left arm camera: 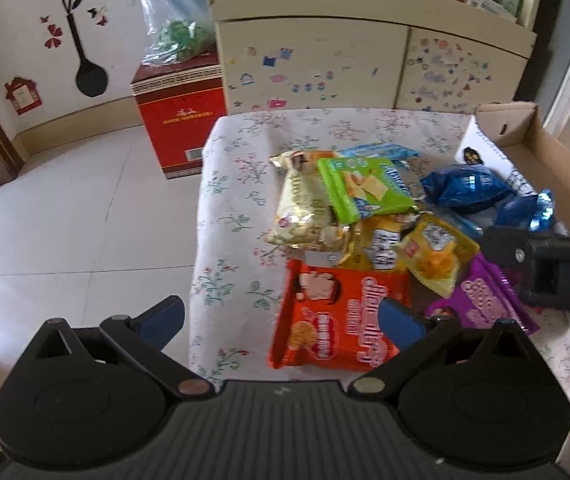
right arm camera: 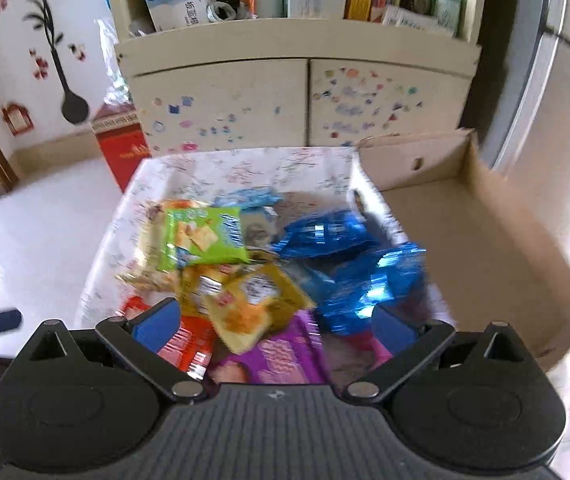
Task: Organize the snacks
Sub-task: 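Move the left tool over the red bag while the right tool nears the purple bag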
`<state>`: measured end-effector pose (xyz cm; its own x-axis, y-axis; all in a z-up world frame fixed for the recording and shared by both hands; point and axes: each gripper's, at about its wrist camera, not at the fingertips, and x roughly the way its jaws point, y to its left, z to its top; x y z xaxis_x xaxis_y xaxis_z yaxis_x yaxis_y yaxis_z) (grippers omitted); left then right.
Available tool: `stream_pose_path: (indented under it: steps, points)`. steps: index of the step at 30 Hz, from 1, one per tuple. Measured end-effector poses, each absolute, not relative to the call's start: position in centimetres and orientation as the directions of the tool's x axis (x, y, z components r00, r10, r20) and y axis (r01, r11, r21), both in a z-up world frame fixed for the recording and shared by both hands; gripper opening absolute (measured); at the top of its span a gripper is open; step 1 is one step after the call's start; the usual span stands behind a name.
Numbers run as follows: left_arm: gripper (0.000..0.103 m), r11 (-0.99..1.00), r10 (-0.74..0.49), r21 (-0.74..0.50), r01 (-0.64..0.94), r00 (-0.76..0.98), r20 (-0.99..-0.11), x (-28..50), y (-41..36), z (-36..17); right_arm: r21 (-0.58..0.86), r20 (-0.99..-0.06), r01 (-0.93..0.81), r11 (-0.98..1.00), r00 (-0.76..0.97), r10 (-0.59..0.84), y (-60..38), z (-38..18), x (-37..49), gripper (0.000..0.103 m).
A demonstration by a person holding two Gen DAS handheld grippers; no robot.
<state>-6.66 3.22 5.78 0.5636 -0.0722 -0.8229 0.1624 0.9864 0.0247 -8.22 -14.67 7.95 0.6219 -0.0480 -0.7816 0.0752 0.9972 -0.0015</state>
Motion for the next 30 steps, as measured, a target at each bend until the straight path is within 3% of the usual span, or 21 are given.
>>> stream_pose_path:
  steps: [6, 12, 30]
  points:
    - [0.102, 0.976, -0.108, 0.015, 0.217, 0.54, -0.835, -6.5, 1.5, 6.7, -0.118, -0.746, 0.166, 0.979, 0.636, -0.198, -16.4, 8.2, -9.4, 0.103]
    - [0.102, 0.967, -0.057, 0.098, 0.237, 0.572, -0.819, -6.1, 0.4, 7.7, -0.08, -0.768, 0.221, 0.972, 0.608, -0.201, -17.7, 8.0, -9.9, 0.103]
    - [0.102, 0.981, -0.056, 0.061, 0.187, 0.563, -0.824, -5.5, 0.1, 7.0, -0.043, -0.805, 0.23, 0.972, 0.569, -0.17, -17.0, 7.3, -9.5, 0.103]
